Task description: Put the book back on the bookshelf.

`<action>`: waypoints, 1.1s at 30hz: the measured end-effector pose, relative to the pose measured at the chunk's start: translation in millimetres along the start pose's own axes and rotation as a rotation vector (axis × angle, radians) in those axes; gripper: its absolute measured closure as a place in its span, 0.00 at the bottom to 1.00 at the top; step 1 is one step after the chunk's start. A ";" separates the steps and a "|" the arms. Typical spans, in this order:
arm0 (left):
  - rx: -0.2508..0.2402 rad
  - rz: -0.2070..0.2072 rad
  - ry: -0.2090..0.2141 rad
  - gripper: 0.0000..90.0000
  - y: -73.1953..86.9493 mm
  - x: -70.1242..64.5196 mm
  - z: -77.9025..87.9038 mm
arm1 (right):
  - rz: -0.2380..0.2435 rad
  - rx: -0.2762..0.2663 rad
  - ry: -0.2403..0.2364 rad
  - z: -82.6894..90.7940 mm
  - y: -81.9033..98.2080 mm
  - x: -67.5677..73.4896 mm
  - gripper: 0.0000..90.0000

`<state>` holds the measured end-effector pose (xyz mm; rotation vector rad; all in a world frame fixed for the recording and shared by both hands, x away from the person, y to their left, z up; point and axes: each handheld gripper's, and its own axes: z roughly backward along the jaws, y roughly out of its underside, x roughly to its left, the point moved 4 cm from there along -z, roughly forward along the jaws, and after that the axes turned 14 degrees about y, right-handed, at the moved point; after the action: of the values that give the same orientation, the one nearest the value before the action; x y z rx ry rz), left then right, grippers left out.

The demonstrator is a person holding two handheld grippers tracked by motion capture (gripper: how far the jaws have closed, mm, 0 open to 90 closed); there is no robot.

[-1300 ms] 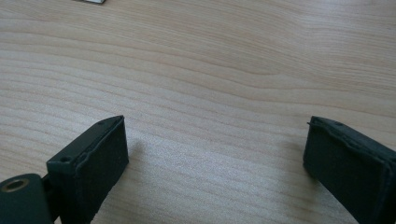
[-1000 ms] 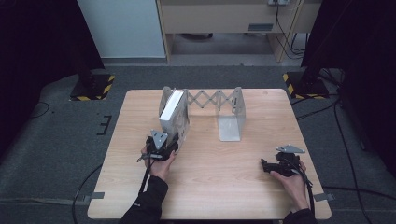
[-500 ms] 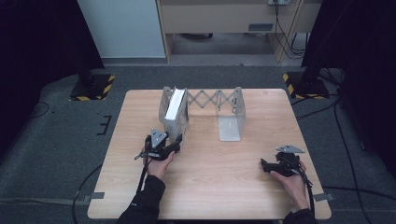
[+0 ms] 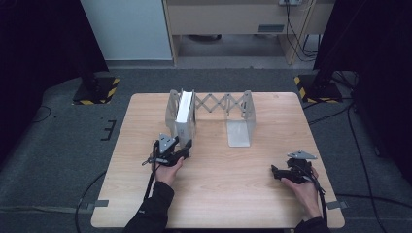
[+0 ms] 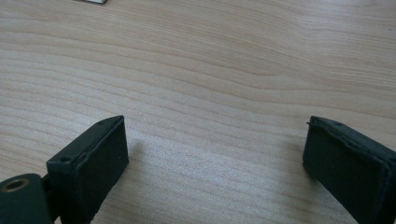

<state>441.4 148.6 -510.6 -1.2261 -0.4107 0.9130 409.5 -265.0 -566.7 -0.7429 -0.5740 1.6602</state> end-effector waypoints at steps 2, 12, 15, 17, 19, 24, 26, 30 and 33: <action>0.012 -0.004 -0.002 0.50 -2.5 0.7 -4.0 | 0.000 0.000 0.000 0.0 0.0 0.0 0.08; 0.015 -0.003 -0.009 0.50 -8.1 5.6 -16.1 | -0.001 0.000 0.001 0.0 0.0 0.0 0.08; 0.017 0.000 -0.017 0.49 -10.7 6.2 -21.5 | -0.002 0.000 0.000 -0.1 0.0 0.2 0.08; 0.002 -0.005 -0.017 0.49 -10.3 7.2 -25.0 | 0.000 0.000 0.000 -0.1 0.0 0.0 0.08; -0.006 -0.003 -0.012 0.49 -10.0 8.6 -26.2 | 0.000 0.000 -0.001 0.0 0.0 0.0 0.08; -0.015 -0.004 -0.008 0.49 -10.1 11.1 -27.9 | -0.001 0.001 -0.001 0.0 0.0 0.2 0.08; -0.003 -0.003 -0.004 0.48 -11.3 11.6 -29.0 | -0.001 0.000 -0.001 0.0 0.0 0.2 0.08; 0.024 -0.002 0.000 0.47 -14.5 12.1 -31.1 | -0.001 0.000 -0.001 0.0 0.0 0.2 0.08; 0.016 0.012 0.009 0.45 -13.5 10.6 -27.9 | 0.000 0.000 -0.002 0.0 0.1 0.2 0.08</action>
<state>472.6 138.7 -509.2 -1.2191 -0.3887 0.9187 409.4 -264.9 -566.7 -0.7414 -0.5753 1.6608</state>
